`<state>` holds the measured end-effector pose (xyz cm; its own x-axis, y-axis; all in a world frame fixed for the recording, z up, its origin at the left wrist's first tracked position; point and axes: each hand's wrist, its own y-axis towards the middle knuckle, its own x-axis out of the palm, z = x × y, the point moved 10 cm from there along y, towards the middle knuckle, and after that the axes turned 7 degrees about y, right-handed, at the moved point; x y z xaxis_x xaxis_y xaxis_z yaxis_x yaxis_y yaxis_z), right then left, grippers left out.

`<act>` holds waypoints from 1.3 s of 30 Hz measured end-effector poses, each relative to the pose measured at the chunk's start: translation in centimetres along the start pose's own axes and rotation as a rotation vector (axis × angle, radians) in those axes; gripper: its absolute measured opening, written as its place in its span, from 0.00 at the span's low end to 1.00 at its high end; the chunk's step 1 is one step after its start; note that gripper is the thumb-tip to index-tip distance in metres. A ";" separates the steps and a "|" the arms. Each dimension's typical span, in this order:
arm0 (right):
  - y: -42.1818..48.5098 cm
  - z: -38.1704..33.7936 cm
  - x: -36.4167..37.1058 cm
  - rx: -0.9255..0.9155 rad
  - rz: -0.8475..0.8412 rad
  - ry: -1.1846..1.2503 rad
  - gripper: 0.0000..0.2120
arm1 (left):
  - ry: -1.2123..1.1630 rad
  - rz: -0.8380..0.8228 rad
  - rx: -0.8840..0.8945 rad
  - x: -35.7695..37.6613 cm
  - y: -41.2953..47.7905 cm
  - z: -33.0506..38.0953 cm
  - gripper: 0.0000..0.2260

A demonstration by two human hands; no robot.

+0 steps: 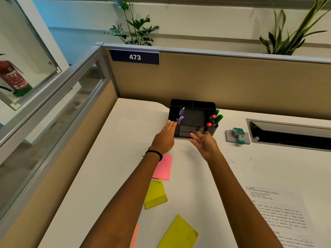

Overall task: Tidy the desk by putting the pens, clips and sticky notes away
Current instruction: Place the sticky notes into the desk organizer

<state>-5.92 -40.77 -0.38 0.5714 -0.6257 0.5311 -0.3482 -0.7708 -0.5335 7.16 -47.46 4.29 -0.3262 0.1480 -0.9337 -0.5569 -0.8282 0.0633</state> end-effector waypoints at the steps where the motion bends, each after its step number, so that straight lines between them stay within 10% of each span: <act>1: -0.1 0.0 -0.1 -0.010 -0.001 -0.039 0.27 | -0.008 -0.008 0.005 0.0 0.0 0.0 0.26; 11: -3.4 5.8 2.8 -0.240 -0.319 -1.051 0.17 | -0.116 0.018 0.097 -0.1 -5.5 -3.6 0.27; 19: -2.7 12.5 5.3 -0.367 -0.532 -1.636 0.34 | -0.055 -0.017 -0.091 1.7 -14.5 -12.6 0.26; 39: -3.5 10.1 4.6 -0.255 -0.400 -1.728 0.27 | 0.198 0.004 -0.284 4.0 -20.1 -13.2 0.35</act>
<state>5.42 -39.68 -2.72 0.6343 0.2778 -0.7214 -0.0068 -0.9312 -0.3646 27.13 -37.40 -5.37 -0.1577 0.0592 -0.9857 -0.3120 -0.9501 -0.0072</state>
